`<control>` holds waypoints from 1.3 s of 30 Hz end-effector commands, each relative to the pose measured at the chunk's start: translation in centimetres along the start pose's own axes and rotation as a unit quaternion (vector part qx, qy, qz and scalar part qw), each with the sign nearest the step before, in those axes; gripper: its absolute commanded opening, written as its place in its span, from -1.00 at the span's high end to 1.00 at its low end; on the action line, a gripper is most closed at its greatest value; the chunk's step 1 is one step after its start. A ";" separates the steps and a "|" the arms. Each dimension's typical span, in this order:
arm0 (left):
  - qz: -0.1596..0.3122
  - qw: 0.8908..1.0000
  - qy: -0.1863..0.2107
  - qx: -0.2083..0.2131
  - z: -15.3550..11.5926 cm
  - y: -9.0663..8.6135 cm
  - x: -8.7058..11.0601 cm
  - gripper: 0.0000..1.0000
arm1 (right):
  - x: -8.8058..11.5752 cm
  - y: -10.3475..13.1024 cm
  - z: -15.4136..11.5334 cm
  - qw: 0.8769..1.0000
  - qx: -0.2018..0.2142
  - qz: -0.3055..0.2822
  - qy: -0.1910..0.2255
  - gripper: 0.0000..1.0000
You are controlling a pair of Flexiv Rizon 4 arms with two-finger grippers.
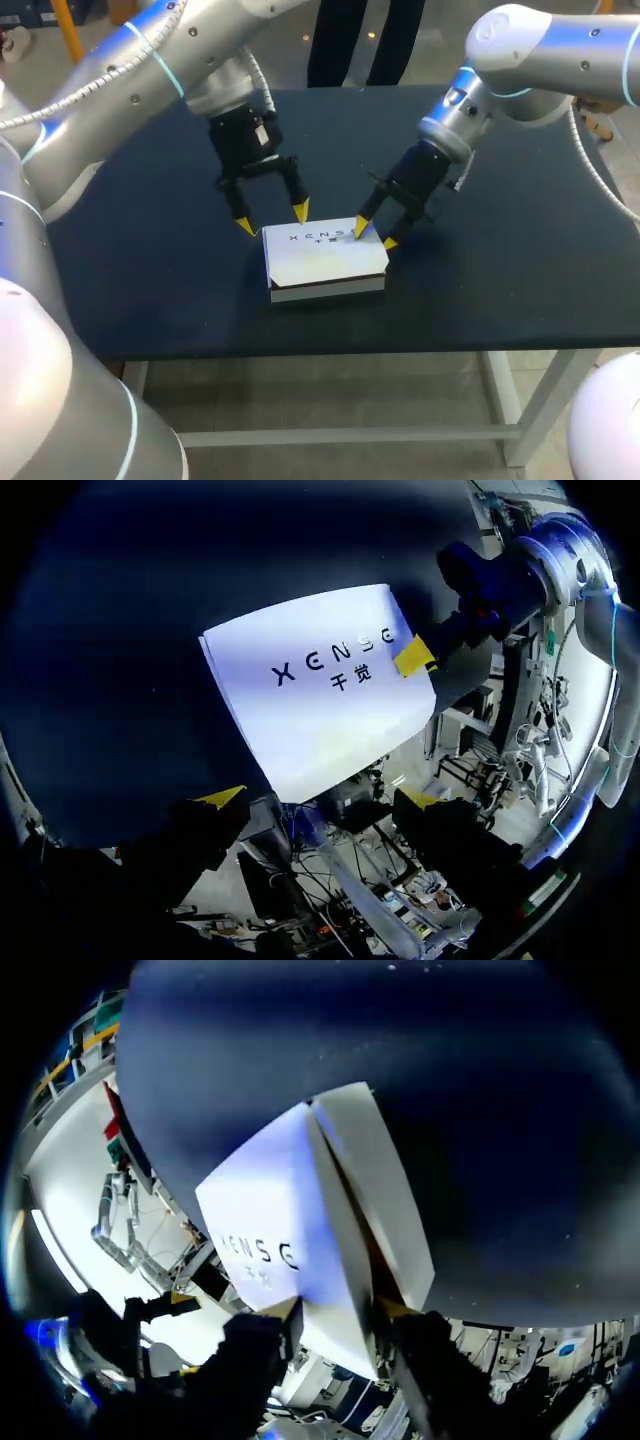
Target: Assemble the packaging by folding the flat box into shape, placing the metal phone stand inside, and closing the box properly
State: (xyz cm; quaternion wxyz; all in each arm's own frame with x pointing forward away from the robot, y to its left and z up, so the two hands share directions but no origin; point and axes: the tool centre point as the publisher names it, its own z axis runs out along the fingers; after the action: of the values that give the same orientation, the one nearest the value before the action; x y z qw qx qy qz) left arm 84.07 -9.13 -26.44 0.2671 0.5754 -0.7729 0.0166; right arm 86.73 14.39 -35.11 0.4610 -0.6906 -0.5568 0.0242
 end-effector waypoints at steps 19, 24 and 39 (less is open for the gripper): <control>0.413 0.880 -0.235 0.020 1.1 1.3 1.8 -1.00 | -0.3 0.3 0.1 1.000 -0.002 0.003 -0.001 0.02; 0.413 0.880 -0.235 0.020 1.1 1.3 1.8 -1.00 | -0.4 0.3 0.1 1.000 -0.003 0.006 -0.003 0.03; 0.562 0.790 -0.236 0.065 4.1 0.8 1.6 -1.00 | -0.1 0.5 0.3 1.000 -0.002 0.006 -0.005 0.04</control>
State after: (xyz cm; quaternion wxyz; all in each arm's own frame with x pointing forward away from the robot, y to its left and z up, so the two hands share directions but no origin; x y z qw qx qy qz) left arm 82.22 -12.89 -28.48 0.0094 0.0489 -0.9976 0.0491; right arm 86.71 14.41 -35.45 0.4563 -0.6955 -0.5543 0.0275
